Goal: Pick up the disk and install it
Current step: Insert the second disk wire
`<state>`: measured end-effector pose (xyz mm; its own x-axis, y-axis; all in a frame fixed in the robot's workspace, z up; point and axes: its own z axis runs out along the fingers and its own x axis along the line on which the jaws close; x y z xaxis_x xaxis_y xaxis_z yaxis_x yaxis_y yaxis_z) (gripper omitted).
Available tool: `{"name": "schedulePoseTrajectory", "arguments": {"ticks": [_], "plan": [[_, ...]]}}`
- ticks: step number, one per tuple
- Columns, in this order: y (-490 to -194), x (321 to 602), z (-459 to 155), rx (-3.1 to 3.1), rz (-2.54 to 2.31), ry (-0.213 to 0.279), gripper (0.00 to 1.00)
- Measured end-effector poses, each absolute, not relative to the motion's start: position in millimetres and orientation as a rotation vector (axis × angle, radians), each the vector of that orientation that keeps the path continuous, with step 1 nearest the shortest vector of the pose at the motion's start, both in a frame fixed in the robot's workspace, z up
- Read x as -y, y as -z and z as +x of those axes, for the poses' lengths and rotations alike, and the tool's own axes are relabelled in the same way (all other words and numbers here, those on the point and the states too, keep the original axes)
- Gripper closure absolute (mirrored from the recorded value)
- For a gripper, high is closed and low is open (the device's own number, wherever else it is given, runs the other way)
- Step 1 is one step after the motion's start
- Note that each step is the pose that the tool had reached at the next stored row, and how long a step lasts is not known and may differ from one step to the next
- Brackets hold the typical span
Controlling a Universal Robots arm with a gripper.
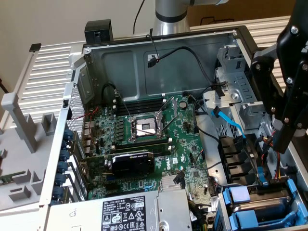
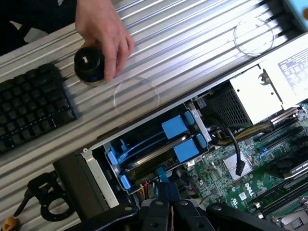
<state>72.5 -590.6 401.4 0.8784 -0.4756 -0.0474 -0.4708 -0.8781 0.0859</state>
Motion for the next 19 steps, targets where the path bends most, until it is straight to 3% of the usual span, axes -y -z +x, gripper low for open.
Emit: {"name": "schedulePoseTrajectory", "arguments": {"ticks": [19], "plan": [[-401.4, 590.7, 72.8, 0.490, 3.024, 0.093, 0.89]]}}
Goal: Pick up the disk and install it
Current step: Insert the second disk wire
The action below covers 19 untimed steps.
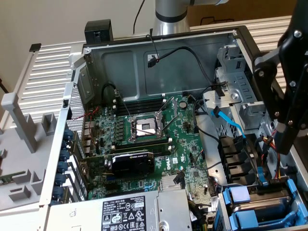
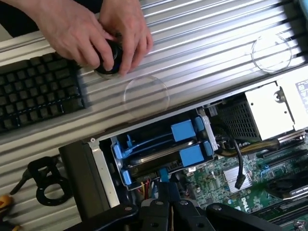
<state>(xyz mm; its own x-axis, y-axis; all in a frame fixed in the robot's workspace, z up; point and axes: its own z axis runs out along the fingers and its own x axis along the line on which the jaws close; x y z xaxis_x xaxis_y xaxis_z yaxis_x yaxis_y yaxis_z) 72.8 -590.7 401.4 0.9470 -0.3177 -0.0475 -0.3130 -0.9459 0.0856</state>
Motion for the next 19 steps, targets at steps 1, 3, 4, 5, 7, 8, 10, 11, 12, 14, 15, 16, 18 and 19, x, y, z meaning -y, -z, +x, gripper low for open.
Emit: {"name": "schedulePoseTrajectory", "arguments": {"ticks": [1, 3, 4, 5, 7, 8, 10, 11, 12, 14, 15, 16, 18, 19], "plan": [[-401.4, 590.6, 72.8, 0.463, 3.027, 0.092, 0.89], [-401.4, 590.7, 72.8, 0.409, 3.034, 0.090, 0.89], [-401.4, 590.7, 72.8, 0.382, 3.037, 0.089, 0.89], [-401.4, 590.7, 72.8, 0.356, 3.040, 0.088, 0.89], [-401.4, 590.7, 72.8, 0.315, 3.044, 0.086, 0.89], [-401.4, 590.7, 72.8, 0.297, 3.045, 0.085, 0.89], [-401.4, 590.7, 72.8, 0.270, 3.047, 0.084, 0.89], [-401.4, 590.7, 72.8, 0.259, 3.048, 0.084, 0.89], [-401.4, 590.7, 72.8, 0.254, 3.048, 0.084, 0.89], [-401.4, 590.6, 72.8, 0.253, 3.048, 0.083, 0.89], [-401.4, 590.6, 72.8, 0.253, 3.048, 0.083, 0.89], [-401.4, 590.6, 72.8, 0.253, 3.048, 0.083, 0.89], [-401.4, 590.6, 72.8, 0.253, 3.048, 0.083, 0.89], [-401.4, 590.6, 72.8, 0.253, 3.049, 0.083, 0.89]]}}
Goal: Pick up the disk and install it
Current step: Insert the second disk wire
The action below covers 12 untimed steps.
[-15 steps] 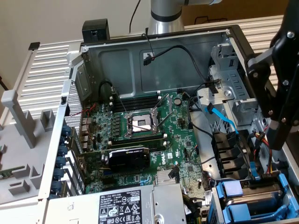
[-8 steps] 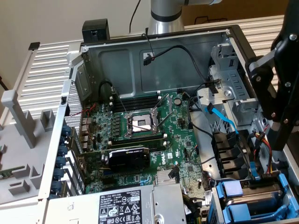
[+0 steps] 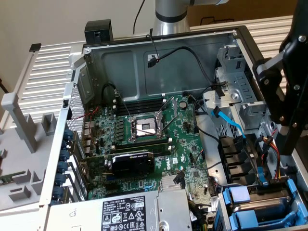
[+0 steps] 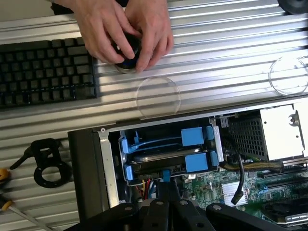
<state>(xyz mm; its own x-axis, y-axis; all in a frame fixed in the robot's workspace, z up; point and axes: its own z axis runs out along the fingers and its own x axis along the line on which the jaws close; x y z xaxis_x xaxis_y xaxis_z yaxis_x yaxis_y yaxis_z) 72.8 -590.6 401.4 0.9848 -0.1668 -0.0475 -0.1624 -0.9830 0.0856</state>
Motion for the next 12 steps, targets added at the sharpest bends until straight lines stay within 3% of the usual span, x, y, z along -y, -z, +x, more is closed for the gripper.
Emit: {"name": "schedulePoseTrajectory", "arguments": {"ticks": [12], "plan": [[-401.4, 590.7, 72.8, 0.230, 3.057, 0.084, 0.89]]}}
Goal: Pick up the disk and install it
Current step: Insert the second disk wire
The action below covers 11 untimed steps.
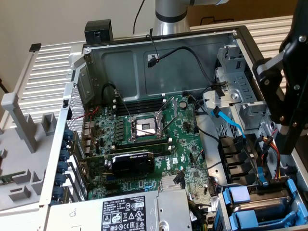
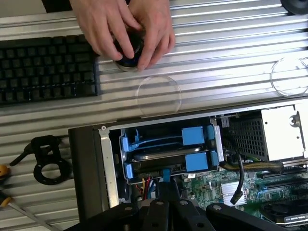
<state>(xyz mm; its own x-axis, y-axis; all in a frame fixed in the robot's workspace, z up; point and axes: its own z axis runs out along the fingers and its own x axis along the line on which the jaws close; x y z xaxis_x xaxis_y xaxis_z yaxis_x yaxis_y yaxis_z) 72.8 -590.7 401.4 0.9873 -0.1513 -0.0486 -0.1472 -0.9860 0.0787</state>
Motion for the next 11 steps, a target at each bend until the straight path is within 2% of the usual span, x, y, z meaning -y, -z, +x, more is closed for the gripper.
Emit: {"name": "schedulePoseTrajectory", "arguments": {"ticks": [11], "plan": [[-401.3, 590.7, 73.2, 0.228, 3.057, 0.084, 0.89]]}}
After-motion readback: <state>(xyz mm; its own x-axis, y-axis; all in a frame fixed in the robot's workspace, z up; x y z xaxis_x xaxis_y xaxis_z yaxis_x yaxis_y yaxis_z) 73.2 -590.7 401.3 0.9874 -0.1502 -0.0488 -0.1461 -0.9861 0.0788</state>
